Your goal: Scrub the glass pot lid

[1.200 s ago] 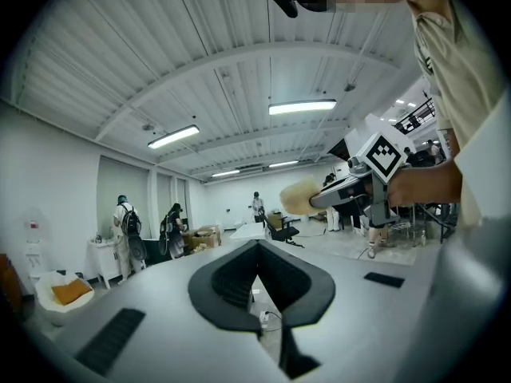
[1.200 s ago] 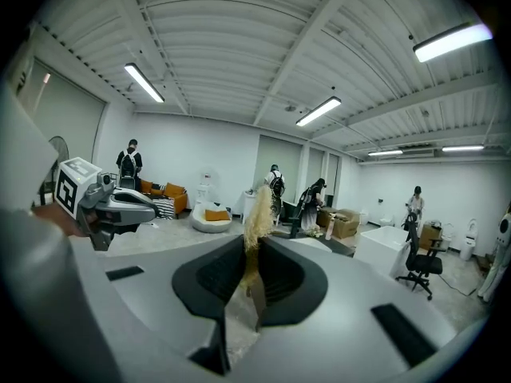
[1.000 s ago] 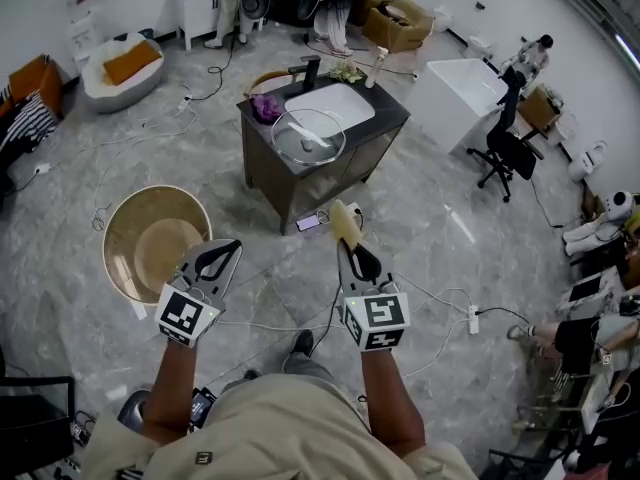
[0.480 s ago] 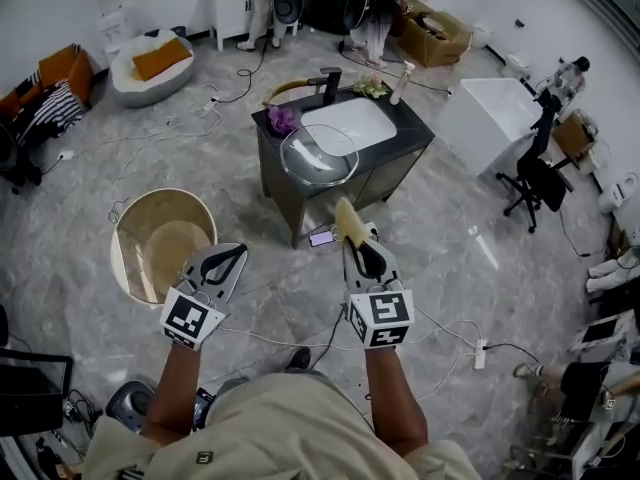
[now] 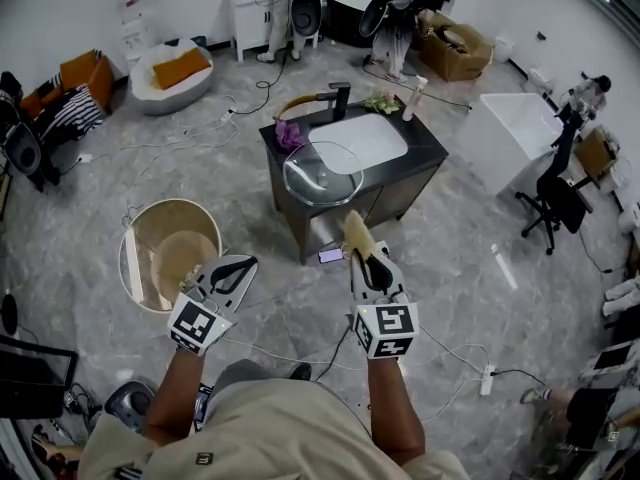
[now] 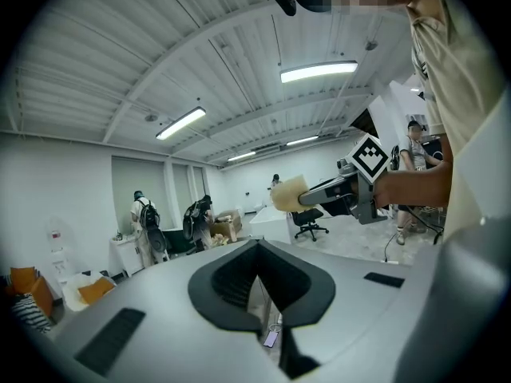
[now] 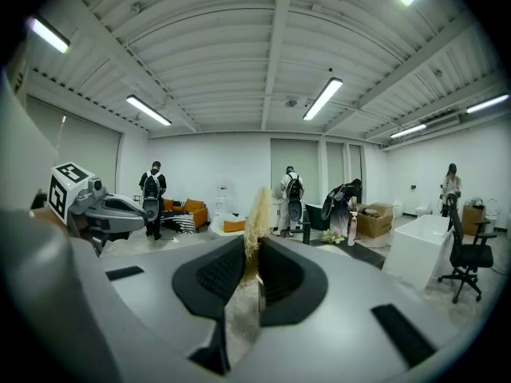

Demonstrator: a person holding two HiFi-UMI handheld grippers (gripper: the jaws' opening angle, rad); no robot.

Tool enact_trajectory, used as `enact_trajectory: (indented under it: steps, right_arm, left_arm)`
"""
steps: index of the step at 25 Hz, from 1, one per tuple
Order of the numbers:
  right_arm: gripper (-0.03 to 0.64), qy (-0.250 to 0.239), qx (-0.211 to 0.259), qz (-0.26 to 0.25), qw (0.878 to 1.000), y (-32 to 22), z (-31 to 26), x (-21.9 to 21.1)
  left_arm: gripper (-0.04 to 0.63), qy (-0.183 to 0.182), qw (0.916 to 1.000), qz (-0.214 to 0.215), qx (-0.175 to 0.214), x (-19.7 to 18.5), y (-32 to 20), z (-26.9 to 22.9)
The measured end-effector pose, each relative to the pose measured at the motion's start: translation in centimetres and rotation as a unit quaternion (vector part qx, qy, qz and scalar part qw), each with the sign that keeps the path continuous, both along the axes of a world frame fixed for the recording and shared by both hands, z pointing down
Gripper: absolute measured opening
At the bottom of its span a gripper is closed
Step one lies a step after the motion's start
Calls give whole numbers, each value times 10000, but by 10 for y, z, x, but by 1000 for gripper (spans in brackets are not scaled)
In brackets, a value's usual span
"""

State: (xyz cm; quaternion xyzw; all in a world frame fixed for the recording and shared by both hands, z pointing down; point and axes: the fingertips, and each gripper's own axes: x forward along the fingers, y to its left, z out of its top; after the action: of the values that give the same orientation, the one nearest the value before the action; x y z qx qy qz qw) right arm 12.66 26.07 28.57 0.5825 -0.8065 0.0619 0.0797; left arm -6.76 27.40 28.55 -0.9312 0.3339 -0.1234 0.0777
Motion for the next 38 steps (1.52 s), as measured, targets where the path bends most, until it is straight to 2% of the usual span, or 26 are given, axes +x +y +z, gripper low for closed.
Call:
enact_trajectory:
  steps: [5,8,11,17,23,27,38]
  right_arm:
    - [48,-107,-79,53,9999,-8,8,14]
    - [48,-119,-126,164,9997,-13,10,29]
    - [48,-94,-173,416,9989,-24,13,50]
    - [48,9,-302,1035,9942,-52,25,84]
    - [48,98,-343,1326,9905,-97,24,78]
    - [48,178,-362,1527,9875,-120,22,71]
    - [49,457,-297,2152,9750,-166,11,56]
  left_arm:
    - [14,50,9995,-12,-301,16,-9,-3]
    - [14,-7,9994,119,-312,31,-22,-1]
    - [14,-83,9991,395,-128,47,-49,5]
    - [14,46,9947,1021,-150,84,-105,15]
    - [14,240,9900,1333,-391,91,-160,15]
    - [14,221,9867,1594,-237,87,-196,21]
    - [14,438,9746,2189,-163,77,-268,20]
